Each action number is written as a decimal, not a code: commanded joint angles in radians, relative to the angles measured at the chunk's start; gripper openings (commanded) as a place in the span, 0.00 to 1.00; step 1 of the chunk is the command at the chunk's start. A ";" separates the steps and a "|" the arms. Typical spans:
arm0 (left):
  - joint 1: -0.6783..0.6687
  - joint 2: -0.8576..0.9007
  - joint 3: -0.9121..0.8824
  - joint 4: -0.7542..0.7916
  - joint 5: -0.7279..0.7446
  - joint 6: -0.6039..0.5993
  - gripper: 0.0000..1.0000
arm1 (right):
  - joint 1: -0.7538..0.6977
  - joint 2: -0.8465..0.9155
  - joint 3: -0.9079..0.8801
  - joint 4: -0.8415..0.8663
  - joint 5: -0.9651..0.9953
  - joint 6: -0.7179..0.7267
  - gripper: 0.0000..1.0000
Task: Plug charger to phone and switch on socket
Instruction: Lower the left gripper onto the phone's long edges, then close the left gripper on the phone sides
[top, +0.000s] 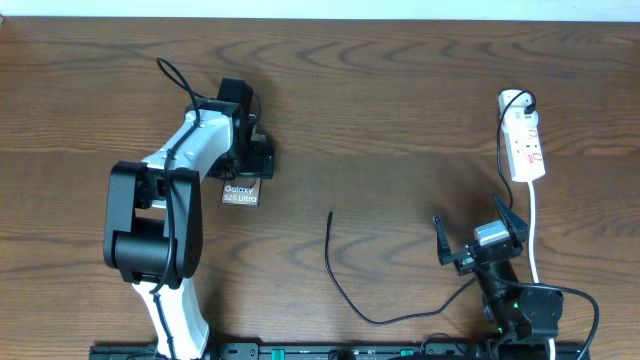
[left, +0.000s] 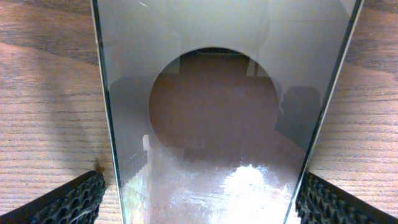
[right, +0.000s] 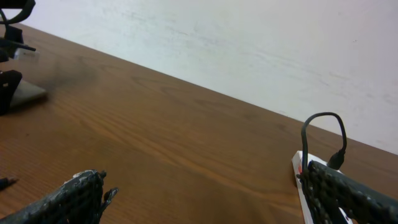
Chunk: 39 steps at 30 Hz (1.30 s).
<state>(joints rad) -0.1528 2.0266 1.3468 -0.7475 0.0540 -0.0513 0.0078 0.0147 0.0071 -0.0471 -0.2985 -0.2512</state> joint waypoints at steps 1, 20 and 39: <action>-0.002 0.014 -0.004 -0.002 -0.006 0.013 0.98 | -0.010 -0.006 -0.002 -0.005 0.001 -0.012 0.99; -0.002 0.014 -0.004 0.002 -0.006 0.013 1.00 | -0.010 -0.006 -0.002 -0.005 0.001 -0.012 0.99; -0.002 0.015 -0.004 0.001 -0.006 0.013 0.92 | -0.010 -0.006 -0.002 -0.005 0.001 -0.012 0.99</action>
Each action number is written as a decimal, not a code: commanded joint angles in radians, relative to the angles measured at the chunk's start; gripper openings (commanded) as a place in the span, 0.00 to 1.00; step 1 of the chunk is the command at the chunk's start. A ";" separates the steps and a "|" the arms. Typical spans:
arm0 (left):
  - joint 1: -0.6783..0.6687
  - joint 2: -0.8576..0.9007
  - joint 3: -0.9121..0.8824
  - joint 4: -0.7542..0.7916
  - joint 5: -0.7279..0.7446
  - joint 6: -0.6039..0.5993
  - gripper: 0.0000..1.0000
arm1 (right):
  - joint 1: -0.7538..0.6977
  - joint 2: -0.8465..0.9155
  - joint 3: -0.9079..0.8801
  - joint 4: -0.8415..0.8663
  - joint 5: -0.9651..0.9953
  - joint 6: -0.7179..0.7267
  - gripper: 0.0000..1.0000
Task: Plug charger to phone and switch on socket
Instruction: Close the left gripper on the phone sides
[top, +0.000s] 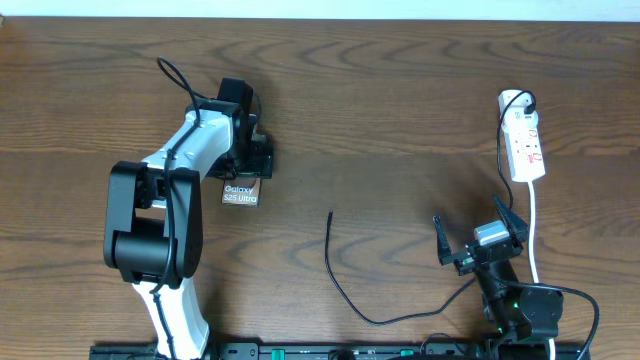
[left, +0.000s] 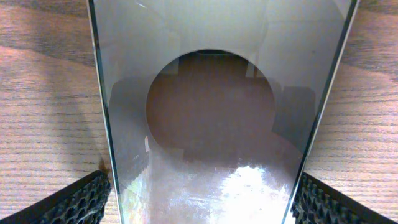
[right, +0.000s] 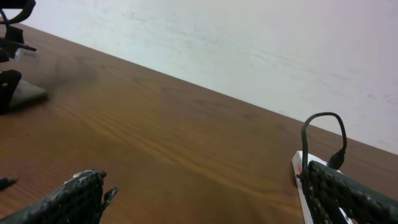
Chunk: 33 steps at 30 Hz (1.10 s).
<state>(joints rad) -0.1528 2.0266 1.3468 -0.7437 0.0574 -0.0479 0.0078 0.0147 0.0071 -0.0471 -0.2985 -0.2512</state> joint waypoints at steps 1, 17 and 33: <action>-0.002 0.015 -0.004 -0.003 -0.010 0.010 0.92 | -0.010 -0.006 -0.002 -0.005 0.001 -0.012 0.99; -0.002 0.015 -0.004 -0.003 -0.010 0.010 0.87 | -0.010 -0.006 -0.002 -0.005 0.001 -0.012 0.99; -0.001 0.015 -0.004 -0.002 -0.010 0.010 0.86 | -0.010 -0.006 -0.002 -0.005 0.001 -0.012 0.99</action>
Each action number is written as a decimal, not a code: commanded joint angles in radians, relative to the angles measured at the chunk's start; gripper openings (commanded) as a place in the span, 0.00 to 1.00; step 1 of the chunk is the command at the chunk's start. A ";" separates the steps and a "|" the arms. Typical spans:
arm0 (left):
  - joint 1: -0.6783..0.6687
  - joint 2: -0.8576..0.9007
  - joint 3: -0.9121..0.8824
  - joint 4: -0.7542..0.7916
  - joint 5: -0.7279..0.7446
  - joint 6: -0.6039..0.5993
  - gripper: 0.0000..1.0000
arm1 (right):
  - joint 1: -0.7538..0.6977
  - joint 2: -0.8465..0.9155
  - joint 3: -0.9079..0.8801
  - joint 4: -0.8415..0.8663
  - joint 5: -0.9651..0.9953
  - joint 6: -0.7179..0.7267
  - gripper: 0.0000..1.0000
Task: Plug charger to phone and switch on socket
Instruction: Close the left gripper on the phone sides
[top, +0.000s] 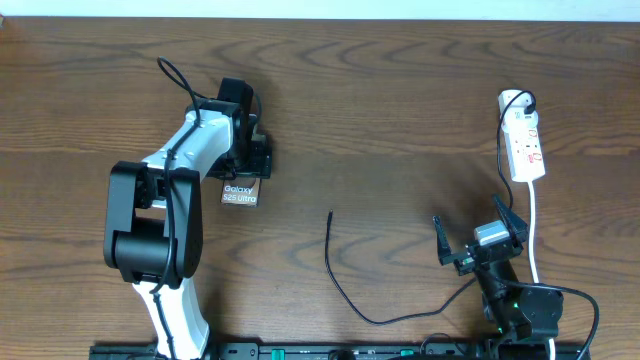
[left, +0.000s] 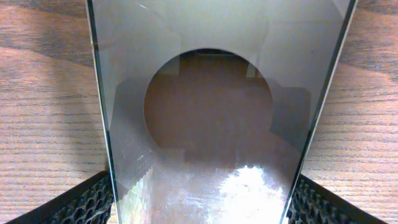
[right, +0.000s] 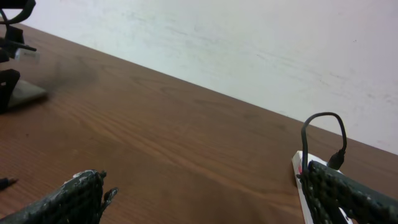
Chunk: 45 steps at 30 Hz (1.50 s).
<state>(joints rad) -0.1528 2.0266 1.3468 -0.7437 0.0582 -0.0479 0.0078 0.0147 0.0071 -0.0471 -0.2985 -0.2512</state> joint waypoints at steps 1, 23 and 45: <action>-0.001 0.015 -0.004 -0.002 -0.010 0.010 0.86 | -0.010 -0.006 -0.002 -0.005 0.001 -0.012 0.99; -0.001 0.015 -0.004 -0.002 -0.010 0.010 0.75 | -0.010 -0.006 -0.002 -0.005 0.001 -0.012 0.99; -0.001 0.033 -0.004 -0.011 -0.010 0.008 0.07 | -0.010 -0.006 -0.002 -0.005 0.001 -0.012 0.99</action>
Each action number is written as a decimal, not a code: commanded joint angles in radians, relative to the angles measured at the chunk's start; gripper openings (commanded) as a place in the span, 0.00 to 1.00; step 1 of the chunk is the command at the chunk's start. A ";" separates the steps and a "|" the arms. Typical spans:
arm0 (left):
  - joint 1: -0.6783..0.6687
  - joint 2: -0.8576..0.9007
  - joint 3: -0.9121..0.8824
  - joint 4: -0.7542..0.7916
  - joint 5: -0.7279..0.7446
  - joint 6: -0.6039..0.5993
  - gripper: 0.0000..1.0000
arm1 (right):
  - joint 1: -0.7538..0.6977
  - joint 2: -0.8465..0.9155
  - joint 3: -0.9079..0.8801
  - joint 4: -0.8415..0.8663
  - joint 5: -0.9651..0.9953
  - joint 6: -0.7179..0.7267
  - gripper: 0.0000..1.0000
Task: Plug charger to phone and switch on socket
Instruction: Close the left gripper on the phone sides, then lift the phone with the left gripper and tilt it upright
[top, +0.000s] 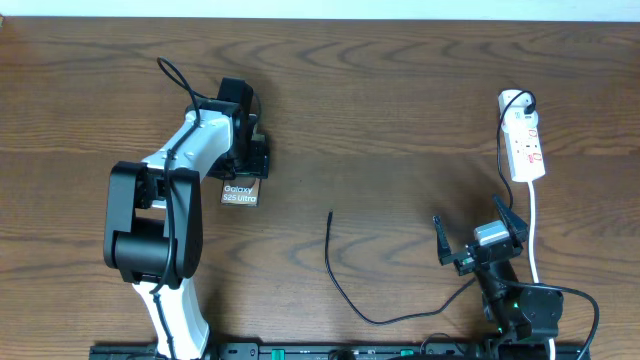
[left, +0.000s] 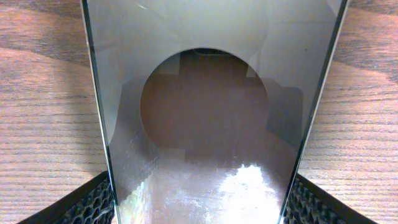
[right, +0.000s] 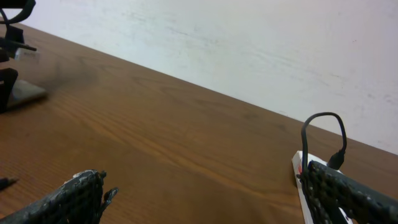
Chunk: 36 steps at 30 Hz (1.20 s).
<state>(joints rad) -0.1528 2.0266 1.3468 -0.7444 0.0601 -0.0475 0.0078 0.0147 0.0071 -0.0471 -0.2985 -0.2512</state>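
Note:
The phone (top: 240, 192), face up with a "Galaxy S25 Ultra" label, lies on the table left of centre. It fills the left wrist view as a glossy slab (left: 205, 93). My left gripper (top: 248, 160) straddles its far end, and both pads (left: 93, 202) touch the phone's side edges. The black charger cable (top: 335, 270) lies loose mid-table with its free plug end (top: 330, 213) pointing away from me. The white socket strip (top: 524, 140) sits at the far right and also shows in the right wrist view (right: 305, 186). My right gripper (top: 478, 245) rests open near the front right, holding nothing.
A white lead (top: 533, 230) runs from the strip toward the front edge past my right arm. A black plug (top: 518, 100) sits in the strip's far end. Bare wood table (top: 400, 130) lies between the phone and the strip.
The left gripper's pads have drawn a little closer and now meet the phone's edges. The phone looks slightly larger in the left wrist view. The right arm and the cable are unchanged.
At first the left gripper's pads stood apart from the phone's sides. At each later moment the gaps were narrower, and now the pads touch the edges. The phone, cable, strip and right arm have kept their places throughout.

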 joint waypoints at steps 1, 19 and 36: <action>-0.001 0.032 -0.004 -0.010 -0.012 0.006 0.08 | -0.010 -0.006 -0.002 -0.005 0.001 -0.012 0.99; -0.001 -0.073 0.125 -0.100 0.011 -0.011 0.07 | -0.010 -0.006 -0.002 -0.005 0.001 -0.012 0.99; -0.001 -0.117 0.126 -0.088 0.525 -0.040 0.07 | -0.010 -0.006 -0.002 -0.005 0.001 -0.012 0.99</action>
<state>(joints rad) -0.1524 1.9369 1.4483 -0.8391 0.2977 -0.0563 0.0078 0.0147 0.0071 -0.0471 -0.2985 -0.2512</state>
